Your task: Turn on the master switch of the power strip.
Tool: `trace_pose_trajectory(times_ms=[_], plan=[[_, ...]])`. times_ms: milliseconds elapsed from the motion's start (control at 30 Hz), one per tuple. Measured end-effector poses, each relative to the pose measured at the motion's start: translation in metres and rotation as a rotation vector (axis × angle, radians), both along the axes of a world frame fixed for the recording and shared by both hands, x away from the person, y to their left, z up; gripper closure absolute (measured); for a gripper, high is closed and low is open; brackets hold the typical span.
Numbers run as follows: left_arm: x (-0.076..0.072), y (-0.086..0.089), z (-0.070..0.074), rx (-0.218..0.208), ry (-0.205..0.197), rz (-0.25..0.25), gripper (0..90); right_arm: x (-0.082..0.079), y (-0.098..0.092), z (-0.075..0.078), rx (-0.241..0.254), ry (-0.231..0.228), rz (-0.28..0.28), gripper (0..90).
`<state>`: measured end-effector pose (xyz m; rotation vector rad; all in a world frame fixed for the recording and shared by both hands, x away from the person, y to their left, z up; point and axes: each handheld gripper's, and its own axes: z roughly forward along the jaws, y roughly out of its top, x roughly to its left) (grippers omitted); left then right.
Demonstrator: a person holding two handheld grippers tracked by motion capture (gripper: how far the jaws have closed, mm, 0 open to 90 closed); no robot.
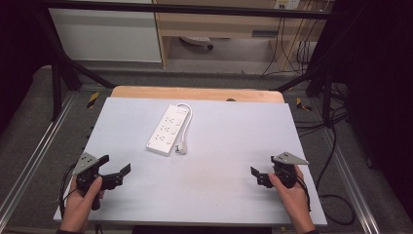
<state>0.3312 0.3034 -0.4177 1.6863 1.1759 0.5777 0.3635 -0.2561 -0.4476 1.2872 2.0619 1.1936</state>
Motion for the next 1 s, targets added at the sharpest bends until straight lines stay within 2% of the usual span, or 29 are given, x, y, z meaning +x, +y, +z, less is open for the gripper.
trace_pose_trajectory(times_ms=[100,267,567,767,1000], plan=[[0.0008,-0.0003,-0.0002,0.001,0.002,-0.007,7.1,-0.0002,0.0014,0.0009,-0.009,-0.038,0.001,6.0],[0.001,-0.0013,-0.0003,0.007,0.004,-0.015,7.2,-0.0012,0.0029,0.0025,0.001,-0.053,0.006,6.7],[0.001,-0.0019,0.0014,0.014,-0.011,-0.022,7.1,-0.003,0.0056,0.0056,0.014,-0.056,0.028,7.2],[0.0017,-0.0026,0.0016,0.02,-0.019,-0.033,7.1,-0.0032,0.0086,0.0054,0.004,-0.051,0.034,5.2],[0.0012,-0.0044,0.0023,0.001,-0.028,-0.042,7.0,-0.0048,0.01,0.0077,0.004,-0.07,0.032,4.5]])
